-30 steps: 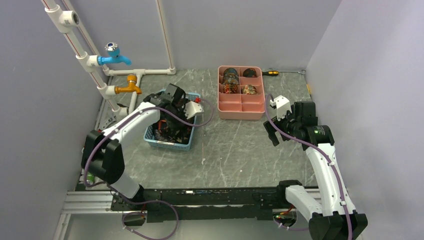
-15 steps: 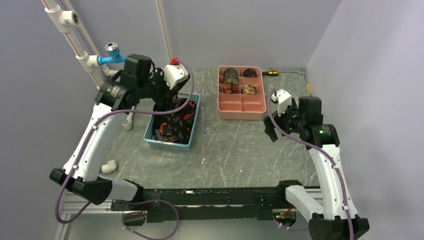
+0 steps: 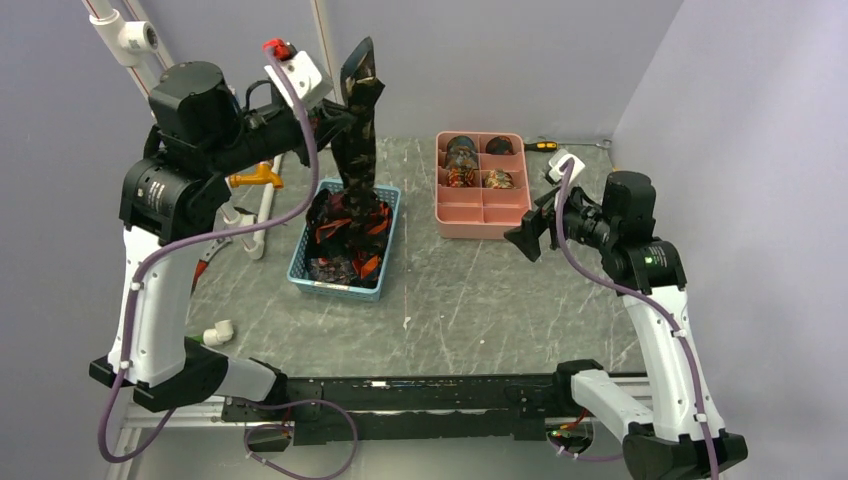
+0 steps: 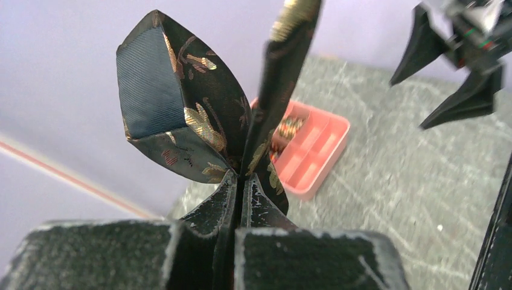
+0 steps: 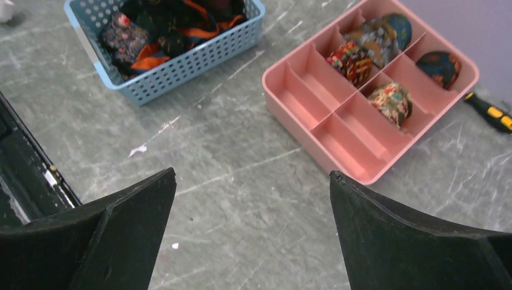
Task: Roll the ties
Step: Place the tie at the center of the board.
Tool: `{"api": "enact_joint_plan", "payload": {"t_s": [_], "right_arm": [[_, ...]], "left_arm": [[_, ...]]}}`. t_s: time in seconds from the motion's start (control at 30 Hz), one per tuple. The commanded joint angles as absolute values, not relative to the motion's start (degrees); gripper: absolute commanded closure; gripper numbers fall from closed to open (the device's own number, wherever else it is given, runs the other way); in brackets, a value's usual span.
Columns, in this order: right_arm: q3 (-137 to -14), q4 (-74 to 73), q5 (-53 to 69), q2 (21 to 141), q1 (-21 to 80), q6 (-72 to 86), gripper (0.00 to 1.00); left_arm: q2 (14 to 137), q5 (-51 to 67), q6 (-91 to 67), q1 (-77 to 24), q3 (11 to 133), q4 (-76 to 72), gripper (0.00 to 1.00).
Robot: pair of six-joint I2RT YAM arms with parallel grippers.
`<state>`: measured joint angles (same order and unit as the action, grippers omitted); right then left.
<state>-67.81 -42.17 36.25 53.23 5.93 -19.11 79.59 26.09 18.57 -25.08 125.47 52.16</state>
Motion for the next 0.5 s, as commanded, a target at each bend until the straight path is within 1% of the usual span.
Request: {"api": "enact_joint_plan", "payload": {"t_s": [0.0,0.13,0.2,0.37,0.47], "right_arm": [[-73.0,-37.1,35.7,55.4,6.4,-16.7,0.00],[-75.3,-37.3,38.5,55.7,6.3,-14.5,0.00],[-75.5,-36.9,37.8,55.4,6.3,-13.0,0.00],[-76.6,-36.9,32.0,55.5,6.3,-9.5,0.00],[-77.9,-37.0,24.3,56.3,6.2,-5.9,0.01]], "left_arm": [[80.6,30.7,12.5,-27.6,131.1,40.7,1.00],[81.1,30.3,11.3,-29.7,133.5,35.5,1.00],[81.1,31.7,9.4,-29.8,133.7,32.3,1.00],[82.4,37.3,1.9,-31.6,135.1,22.3,1.00],[84.6,39.3,0.4,-35.0,136.7,20.8,1.00]]}}
